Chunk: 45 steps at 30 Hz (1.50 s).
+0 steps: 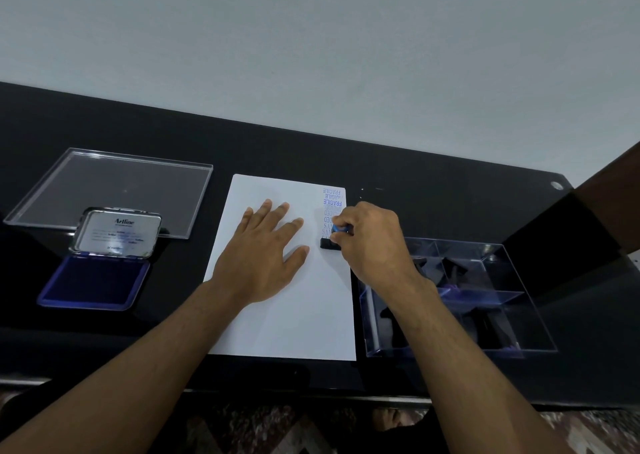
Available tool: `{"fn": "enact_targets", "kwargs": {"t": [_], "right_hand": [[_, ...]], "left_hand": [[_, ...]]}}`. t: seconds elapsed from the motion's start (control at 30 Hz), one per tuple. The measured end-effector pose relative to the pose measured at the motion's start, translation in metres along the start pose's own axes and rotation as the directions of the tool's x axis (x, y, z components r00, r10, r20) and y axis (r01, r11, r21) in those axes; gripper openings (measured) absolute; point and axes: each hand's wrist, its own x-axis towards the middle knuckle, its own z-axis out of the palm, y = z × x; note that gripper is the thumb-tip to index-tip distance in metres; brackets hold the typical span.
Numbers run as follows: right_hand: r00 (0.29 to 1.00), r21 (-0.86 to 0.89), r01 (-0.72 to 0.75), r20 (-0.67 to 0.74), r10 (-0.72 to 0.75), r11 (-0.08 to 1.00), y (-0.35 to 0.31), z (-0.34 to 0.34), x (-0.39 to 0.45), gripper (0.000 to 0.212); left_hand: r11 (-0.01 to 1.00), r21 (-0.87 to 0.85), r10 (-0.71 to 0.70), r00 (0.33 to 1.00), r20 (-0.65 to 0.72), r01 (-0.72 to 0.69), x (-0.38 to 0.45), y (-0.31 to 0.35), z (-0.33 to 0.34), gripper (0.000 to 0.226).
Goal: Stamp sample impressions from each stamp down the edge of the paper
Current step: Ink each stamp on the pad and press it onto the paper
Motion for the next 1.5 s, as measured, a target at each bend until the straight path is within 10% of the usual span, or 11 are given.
{"fn": "enact_targets", "kwargs": {"t": [1.13,1.37,1.5], "right_hand": [[0.996,-0.002,-0.035,0.077,0.035,0.999,-0.002,-0.002,0.004,0.019],[0.924,0.474,-0.069,-0.301,0.235,0.878,0.01,-0.011,-0.008,0.012],[0.86,0.764,-0.173,-0.19,0.473,0.622,0.013,-0.013,-0.013,0.011]], "left_hand": [[1.0,-0.009,0.001,1.0,-0.012,-0.001,0.0,-0.003,0.003,0.084],[1.0,-0.014,0.011,1.0,-0.021,-0.012,-0.001,-0.001,0.001,0.081],[1.0,-0.002,0.007,1.0,-0.029,-0.007,-0.003,0.001,-0.001,0.079]]}}
